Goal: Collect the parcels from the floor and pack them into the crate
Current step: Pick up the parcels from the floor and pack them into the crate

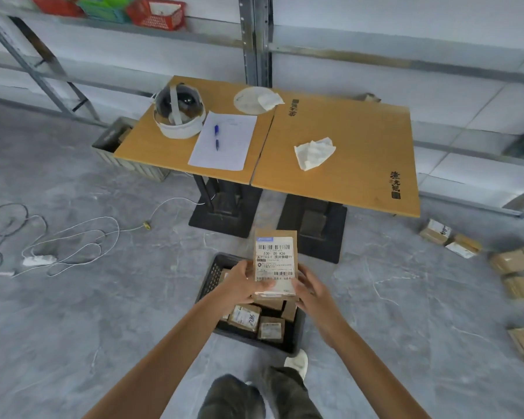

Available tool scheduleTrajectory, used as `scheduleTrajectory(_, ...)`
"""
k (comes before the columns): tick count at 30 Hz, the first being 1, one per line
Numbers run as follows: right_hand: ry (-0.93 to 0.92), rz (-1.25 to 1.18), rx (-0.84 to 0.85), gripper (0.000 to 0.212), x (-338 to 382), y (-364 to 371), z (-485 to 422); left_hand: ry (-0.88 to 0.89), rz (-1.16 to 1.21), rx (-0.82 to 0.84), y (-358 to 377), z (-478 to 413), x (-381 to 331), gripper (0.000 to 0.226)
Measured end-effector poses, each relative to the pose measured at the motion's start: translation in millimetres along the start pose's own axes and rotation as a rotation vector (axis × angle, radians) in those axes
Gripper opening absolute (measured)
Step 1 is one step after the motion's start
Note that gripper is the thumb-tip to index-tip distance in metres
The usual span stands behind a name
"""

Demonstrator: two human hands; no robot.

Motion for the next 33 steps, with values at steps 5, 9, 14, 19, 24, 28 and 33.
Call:
scheduleTrajectory(5, 0.095, 0.052, -0.089, 0.044, -39.7, 25.3, -23.0, -0.143, 0.015, 0.001, -7.8, -35.7, 44.6, 0.04)
scheduleTrajectory(9, 0.177, 0.002, -0.115, 0.038, -61.9, 44.5, -44.6, -0.239, 0.104, 0.032, -26.3, -69.3, 67.0, 0.041)
scheduleTrajectory(14, 0.185, 0.156, -0.15, 0.034, -88.2, 72.6, -71.5, -0.379, 0.207, 0.184, -40.5, -103.0, 105.9, 0.033)
scheduleTrajectory(19, 0.283, 0.108, -0.315, 0.034, -120.9, 106.8, -111.9, -0.508, 0.479, 0.147, -53.2, -141.7, 158.6, 0.049)
scheduleTrajectory(24, 0.509, -0.193, -0.316, 0.081, -176.9, 146.7, -165.4, -0.554, 0.545, 0.117, -56.8, -210.6, 207.0, 0.036)
scheduleTrajectory(28, 0.52, -0.199, -0.408, 0.073, -231.9, 144.6, -225.2, -0.621, 0.509, 0.063, -69.0, -288.3, 245.7, 0.036)
scheduleTrajectory(33, 0.52, 0.002, -0.24, 0.062, -300.2, 161.0, -321.4, -0.604, 0.483, -0.049, -92.1, -384.1, 297.2, 0.055)
Point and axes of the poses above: each hand's wrist, its own z-axis away from the middle knuckle, its own y-axis out of the palm, x = y × z, the point moved 5 cm from there along -z, towards the middle knuckle, and after that the axes turned 2 degrees about -x, right-handed, at the moved point
